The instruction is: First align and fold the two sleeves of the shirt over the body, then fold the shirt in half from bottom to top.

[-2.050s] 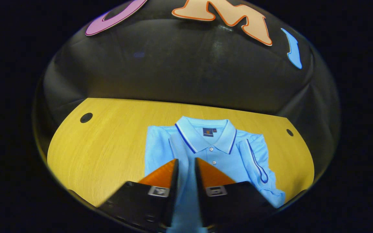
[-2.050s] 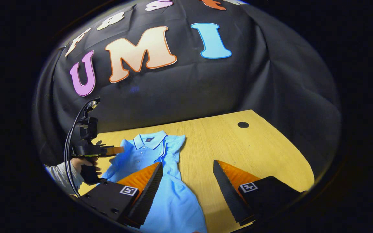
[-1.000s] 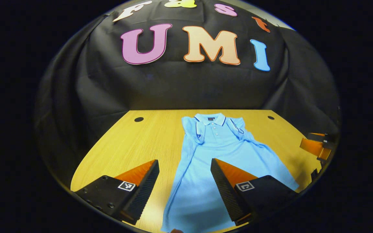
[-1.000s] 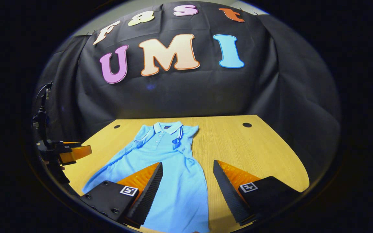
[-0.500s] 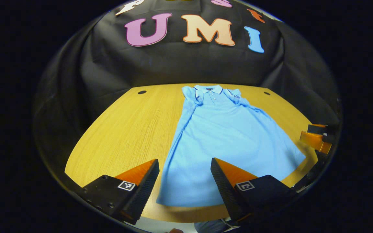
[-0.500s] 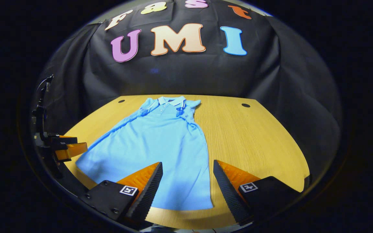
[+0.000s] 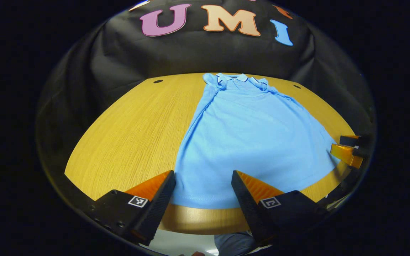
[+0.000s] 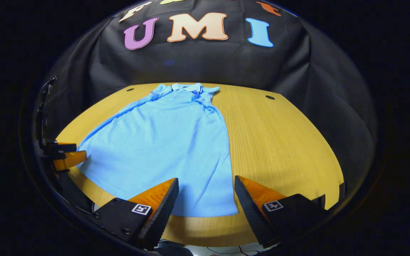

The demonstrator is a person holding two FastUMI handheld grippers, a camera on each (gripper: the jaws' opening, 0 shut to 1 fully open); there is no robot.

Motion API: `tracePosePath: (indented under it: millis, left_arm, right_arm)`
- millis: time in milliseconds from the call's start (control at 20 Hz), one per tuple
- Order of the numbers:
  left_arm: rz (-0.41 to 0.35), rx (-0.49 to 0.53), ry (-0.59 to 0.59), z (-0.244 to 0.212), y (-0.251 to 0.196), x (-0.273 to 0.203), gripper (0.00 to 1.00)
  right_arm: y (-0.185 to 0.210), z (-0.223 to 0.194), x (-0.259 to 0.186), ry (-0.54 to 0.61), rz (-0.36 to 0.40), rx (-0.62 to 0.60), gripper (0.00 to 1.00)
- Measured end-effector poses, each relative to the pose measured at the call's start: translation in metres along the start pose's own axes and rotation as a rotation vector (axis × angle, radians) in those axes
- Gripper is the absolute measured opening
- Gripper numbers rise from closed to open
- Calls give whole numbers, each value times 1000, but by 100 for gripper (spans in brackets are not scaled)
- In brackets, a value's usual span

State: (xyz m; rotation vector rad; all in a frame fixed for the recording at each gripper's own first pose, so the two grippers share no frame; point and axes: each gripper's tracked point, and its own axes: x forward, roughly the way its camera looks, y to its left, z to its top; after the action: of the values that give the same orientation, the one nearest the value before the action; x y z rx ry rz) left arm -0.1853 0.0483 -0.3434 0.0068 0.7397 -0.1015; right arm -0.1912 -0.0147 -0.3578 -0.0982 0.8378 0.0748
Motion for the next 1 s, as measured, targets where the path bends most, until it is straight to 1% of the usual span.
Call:
tracePosePath:
  millis: [50, 100, 150, 200, 250, 350, 400, 450, 500, 550, 600, 700, 750, 900, 1000]
  left_arm:
    - [-4, 6, -1, -2, 0, 0, 97]
    - [-21, -5, -35, 1, -4, -1, 98]
    - [-32, -19, -25, -2, -9, -1, 94]
    - [-32, -17, -47, 1, -13, 1, 77]
    - [-43, -16, -29, -1, -20, 2, 73]
    - [-49, -21, -23, -3, -32, 4, 45]
    - [-40, -28, -19, -2, -35, 2, 21]
    - [-26, -40, -12, 0, -35, 3, 10]
    - [-28, -52, 32, -4, -37, 3, 0]
    - [-37, -68, 74, -4, -39, 1, 0]
    - [-48, -90, 114, -5, -39, 2, 0]
    - [-64, -115, 137, 0, -36, 0, 0]
    - [-56, -119, 152, -1, -31, -1, 0]
    - [-84, -144, 168, 10, -33, -7, 0]
    - [-109, -163, 160, 23, -36, -6, 0]
  right_arm:
    - [2, 2, 1, -8, 11, 29, 94]
    - [1, 6, 0, -7, 11, 58, 95]
    - [3, 0, 1, 20, 15, 70, 93]
    - [5, 2, 1, 5, 16, 76, 93]
    - [11, -1, 2, 21, 40, 61, 93]
    - [27, 0, 2, 17, 82, 38, 67]
    - [33, -1, 0, 13, 95, 37, 35]
    - [36, -1, -1, 18, 99, 40, 20]
    - [41, -2, -1, 29, 117, 52, 7]
    - [46, -2, -2, 42, 135, 76, 2]
    - [47, -2, -2, 46, 144, 97, 3]
    - [43, 2, -1, 48, 144, 127, 3]
    - [42, 9, -1, 36, 150, 149, 3]
    - [37, 46, -10, -44, 165, 234, 2]
    - [33, 66, -11, -66, 171, 261, 3]
